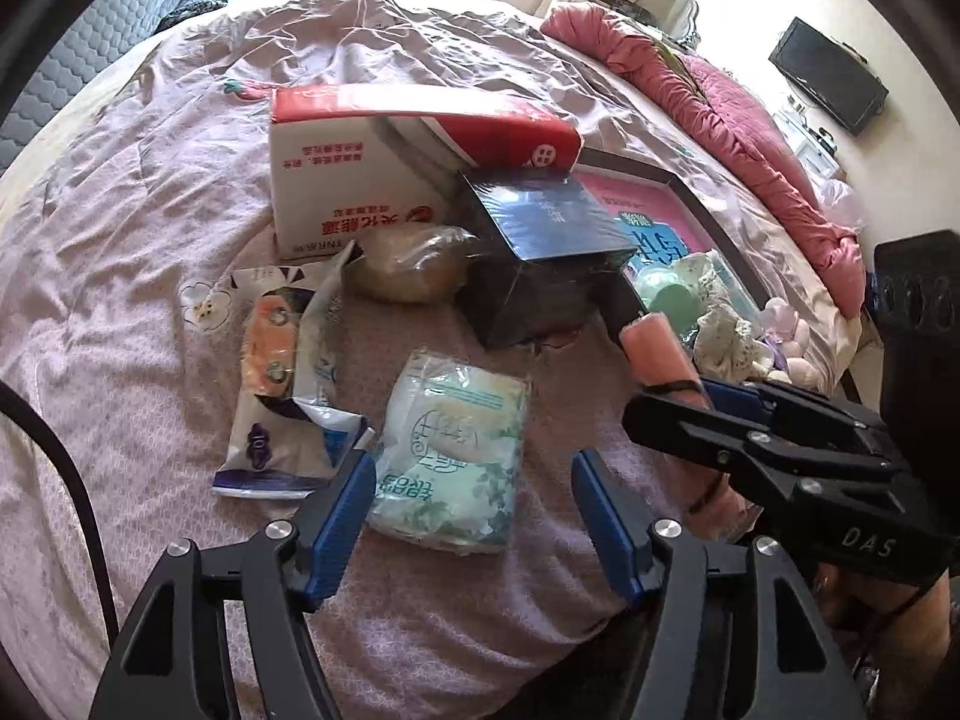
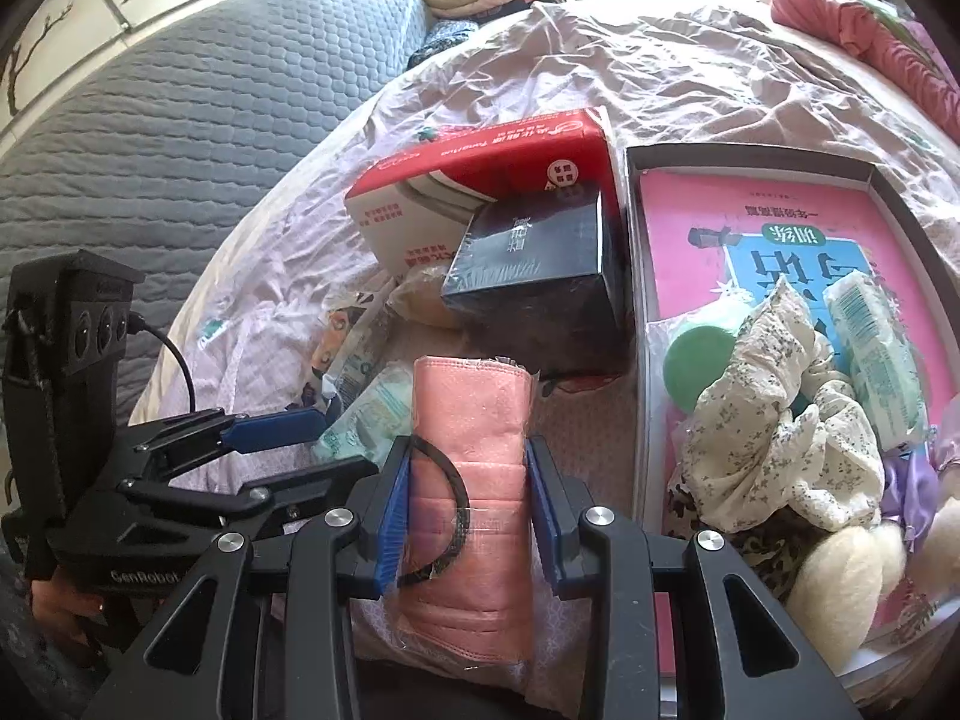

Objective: Organize soft objects
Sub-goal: 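Carry the wipes pack with the left gripper while the right gripper carries the towel roll over the tray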

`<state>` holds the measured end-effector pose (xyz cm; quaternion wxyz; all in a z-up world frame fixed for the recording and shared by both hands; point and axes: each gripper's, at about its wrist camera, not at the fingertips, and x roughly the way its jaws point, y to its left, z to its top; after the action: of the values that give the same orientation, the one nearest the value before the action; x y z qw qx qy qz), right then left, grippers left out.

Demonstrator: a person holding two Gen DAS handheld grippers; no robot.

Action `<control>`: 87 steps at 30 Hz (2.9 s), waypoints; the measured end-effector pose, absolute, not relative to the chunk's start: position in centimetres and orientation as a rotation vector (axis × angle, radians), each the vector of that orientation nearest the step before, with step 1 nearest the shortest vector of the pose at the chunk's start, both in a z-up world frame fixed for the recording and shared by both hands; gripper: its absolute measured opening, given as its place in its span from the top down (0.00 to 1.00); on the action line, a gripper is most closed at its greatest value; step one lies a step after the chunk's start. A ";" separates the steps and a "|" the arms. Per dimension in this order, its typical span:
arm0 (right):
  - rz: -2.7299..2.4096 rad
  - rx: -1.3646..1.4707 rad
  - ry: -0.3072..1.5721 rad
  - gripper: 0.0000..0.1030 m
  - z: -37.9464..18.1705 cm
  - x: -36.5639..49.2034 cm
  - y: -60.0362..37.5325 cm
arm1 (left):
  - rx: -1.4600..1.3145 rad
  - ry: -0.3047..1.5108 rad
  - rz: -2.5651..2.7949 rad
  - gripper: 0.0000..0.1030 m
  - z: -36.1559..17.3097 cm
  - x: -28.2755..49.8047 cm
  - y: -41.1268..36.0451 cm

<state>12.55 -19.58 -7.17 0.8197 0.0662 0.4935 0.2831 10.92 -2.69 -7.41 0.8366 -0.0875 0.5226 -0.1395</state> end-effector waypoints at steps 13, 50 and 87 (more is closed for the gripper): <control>0.588 0.164 1.029 0.64 -6.6 12.5 -20.7 | 0.001 1.143 -0.273 0.34 -9.3 13.6 -6.3; 0.351 0.254 0.788 0.64 2.1 10.8 -33.6 | -0.017 0.944 -0.369 0.59 1.4 9.8 -14.0; 0.243 0.289 0.747 0.64 1.2 11.1 -40.4 | 0.048 0.995 -0.412 0.59 -0.8 13.6 -22.7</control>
<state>11.08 -40.41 1.22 0.9137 0.1404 0.3625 0.1181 13.64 -22.73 -0.82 0.8583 0.0229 0.4736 -0.1961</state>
